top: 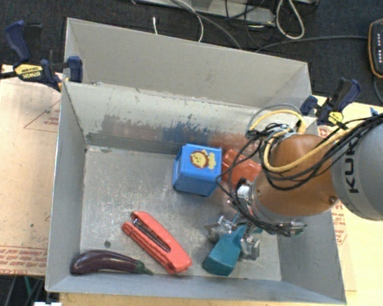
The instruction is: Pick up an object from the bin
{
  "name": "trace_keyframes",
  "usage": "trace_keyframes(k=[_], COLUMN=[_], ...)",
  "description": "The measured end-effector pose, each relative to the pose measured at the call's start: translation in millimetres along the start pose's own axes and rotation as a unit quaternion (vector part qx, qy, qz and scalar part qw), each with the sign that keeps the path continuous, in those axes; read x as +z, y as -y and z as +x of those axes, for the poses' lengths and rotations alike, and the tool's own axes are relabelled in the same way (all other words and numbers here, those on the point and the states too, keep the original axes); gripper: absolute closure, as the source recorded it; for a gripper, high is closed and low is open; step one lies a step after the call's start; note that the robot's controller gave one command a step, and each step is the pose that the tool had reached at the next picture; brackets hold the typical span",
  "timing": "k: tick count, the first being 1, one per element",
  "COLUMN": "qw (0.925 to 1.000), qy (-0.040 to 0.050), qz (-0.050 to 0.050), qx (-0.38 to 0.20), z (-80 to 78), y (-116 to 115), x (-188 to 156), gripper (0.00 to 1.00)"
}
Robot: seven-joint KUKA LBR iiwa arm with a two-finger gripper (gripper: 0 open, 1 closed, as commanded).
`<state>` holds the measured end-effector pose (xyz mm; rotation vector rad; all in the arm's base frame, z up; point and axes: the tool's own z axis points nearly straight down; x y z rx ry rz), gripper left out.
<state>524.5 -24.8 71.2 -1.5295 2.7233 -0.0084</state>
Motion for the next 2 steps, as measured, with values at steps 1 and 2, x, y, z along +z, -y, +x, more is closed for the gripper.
trace_keyframes(k=[1, 2], qw=[1.0000, 1.0000], qy=[0.0000, 0.0000], qz=[0.000, -0.001], qx=[0.000, 0.000], z=[0.0, 0.1], y=[0.0, -0.9], x=[0.0, -8.8], gripper=[1.00, 1.00])
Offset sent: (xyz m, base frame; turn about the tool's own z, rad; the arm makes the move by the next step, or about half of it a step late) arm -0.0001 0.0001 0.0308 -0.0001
